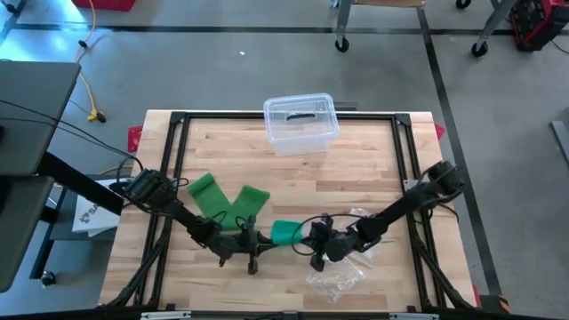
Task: Roll bandage
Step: Roll the blue bandage
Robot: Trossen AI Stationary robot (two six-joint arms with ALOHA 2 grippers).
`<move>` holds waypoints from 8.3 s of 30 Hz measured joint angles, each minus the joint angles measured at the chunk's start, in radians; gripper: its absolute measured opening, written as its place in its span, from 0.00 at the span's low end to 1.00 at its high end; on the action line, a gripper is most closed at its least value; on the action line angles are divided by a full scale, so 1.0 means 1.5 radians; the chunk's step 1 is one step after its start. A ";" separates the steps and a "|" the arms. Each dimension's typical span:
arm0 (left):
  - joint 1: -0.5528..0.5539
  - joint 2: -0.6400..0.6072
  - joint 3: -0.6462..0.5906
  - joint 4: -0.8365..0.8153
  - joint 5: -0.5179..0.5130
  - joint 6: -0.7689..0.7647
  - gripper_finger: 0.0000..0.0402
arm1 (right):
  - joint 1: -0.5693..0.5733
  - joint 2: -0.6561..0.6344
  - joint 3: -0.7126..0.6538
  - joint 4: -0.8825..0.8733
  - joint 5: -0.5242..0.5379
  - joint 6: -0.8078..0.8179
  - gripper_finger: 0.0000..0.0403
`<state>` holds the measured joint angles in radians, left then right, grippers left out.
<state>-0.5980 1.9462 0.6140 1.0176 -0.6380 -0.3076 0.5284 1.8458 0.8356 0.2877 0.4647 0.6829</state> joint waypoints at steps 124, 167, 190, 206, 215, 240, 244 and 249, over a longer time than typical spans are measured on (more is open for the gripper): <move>0.173 0.044 0.000 0.017 0.452 -0.032 0.61 | 0.037 0.037 0.243 -0.294 0.009 -0.095 0.00; 0.140 0.042 0.001 0.002 0.386 -0.008 0.60 | -0.032 0.035 0.250 -0.326 0.071 0.103 0.00; 0.132 0.042 0.001 -0.016 0.387 -0.001 0.60 | 0.002 0.034 0.337 -0.509 0.116 0.159 0.00; 0.129 0.042 0.001 -0.027 0.401 -0.008 0.60 | -0.006 0.034 0.426 -0.591 0.127 0.060 0.00; 0.125 0.042 0.001 -0.036 0.374 -0.019 0.46 | -0.054 0.034 0.326 -0.573 0.087 0.109 0.00; 0.083 0.042 0.001 -0.028 0.427 -0.030 0.01 | -0.114 0.034 0.205 -0.305 -0.073 -0.096 0.00; 0.085 0.042 0.001 -0.025 0.423 -0.039 0.01 | -0.100 0.034 0.188 -0.245 -0.074 -0.099 0.00; 0.086 0.041 0.001 -0.015 0.415 -0.074 0.01 | -0.106 0.038 0.185 -0.251 -0.066 -0.064 0.03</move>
<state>-0.4694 2.0075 0.6147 0.9952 -0.0152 -0.4192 0.3698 1.9021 1.1133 -0.0895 0.3655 0.5870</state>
